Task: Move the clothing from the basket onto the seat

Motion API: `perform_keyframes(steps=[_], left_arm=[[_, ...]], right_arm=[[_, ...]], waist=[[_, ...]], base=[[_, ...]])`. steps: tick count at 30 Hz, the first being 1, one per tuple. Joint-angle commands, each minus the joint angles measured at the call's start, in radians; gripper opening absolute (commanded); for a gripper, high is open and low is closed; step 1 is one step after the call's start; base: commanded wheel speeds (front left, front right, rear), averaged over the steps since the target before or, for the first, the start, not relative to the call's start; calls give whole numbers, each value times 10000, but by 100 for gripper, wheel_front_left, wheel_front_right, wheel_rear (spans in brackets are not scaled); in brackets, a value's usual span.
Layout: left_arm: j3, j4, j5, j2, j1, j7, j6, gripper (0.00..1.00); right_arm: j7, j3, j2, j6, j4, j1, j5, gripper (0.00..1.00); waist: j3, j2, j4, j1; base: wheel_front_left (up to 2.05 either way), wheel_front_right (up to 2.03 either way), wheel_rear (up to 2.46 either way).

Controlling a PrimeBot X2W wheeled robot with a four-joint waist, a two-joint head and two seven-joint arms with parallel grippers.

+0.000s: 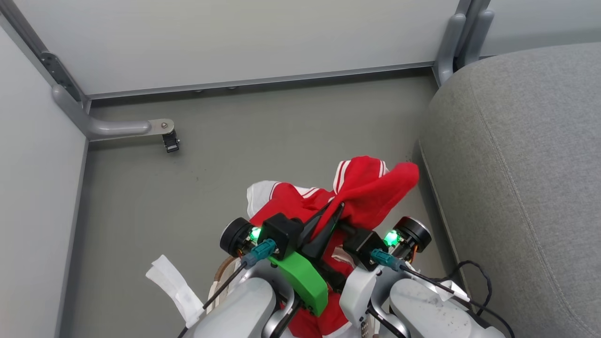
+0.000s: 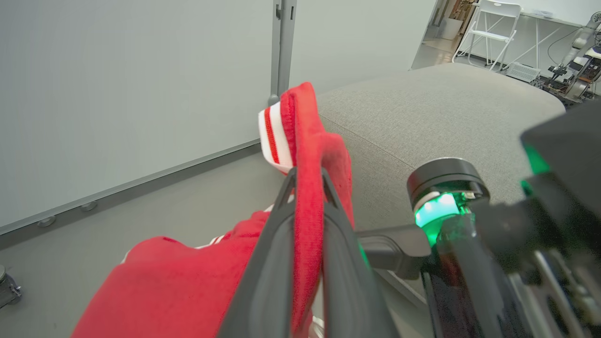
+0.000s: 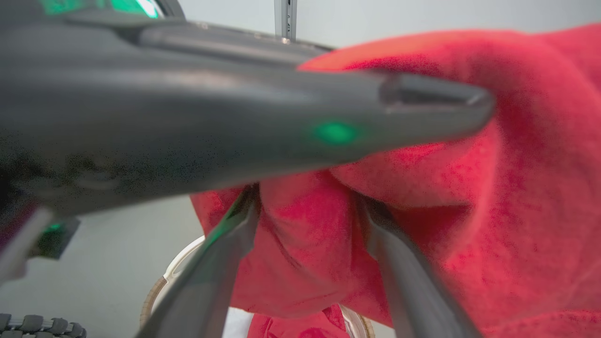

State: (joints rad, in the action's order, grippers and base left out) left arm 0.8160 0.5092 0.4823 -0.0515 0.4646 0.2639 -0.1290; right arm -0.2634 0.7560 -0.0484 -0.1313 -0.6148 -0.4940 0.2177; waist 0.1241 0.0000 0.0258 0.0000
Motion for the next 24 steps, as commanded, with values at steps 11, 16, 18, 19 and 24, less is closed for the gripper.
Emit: perform_keyframes(steps=[11,16,18,19,24], left_arm=[[591,-46,690,4,238,6,-29,0],[640,-42,807,5,261,6,-29,0],[613,-10,794,3,268,6,-29,0],[572,10,785,2,267,6,-29,0],[329,-10,429,-6,297,6,-17,21]], right_arm=[[-20,-354,-42,10,-154,-254,-185,0],[-20,-576,-46,12,-159,-143,-216,0],[-20,-719,-48,12,-157,-68,-221,0],[-20,-759,-46,12,-143,-36,-230,0],[-21,-877,-51,12,-102,-65,-238,0]], waist=[[-143,0,451,0],[-160,0,507,0],[-178,0,506,0],[-192,0,501,0],[-206,0,397,0]], base=[[0,0,0],[0,0,0],[0,0,0],[0,0,0],[0,0,0]])
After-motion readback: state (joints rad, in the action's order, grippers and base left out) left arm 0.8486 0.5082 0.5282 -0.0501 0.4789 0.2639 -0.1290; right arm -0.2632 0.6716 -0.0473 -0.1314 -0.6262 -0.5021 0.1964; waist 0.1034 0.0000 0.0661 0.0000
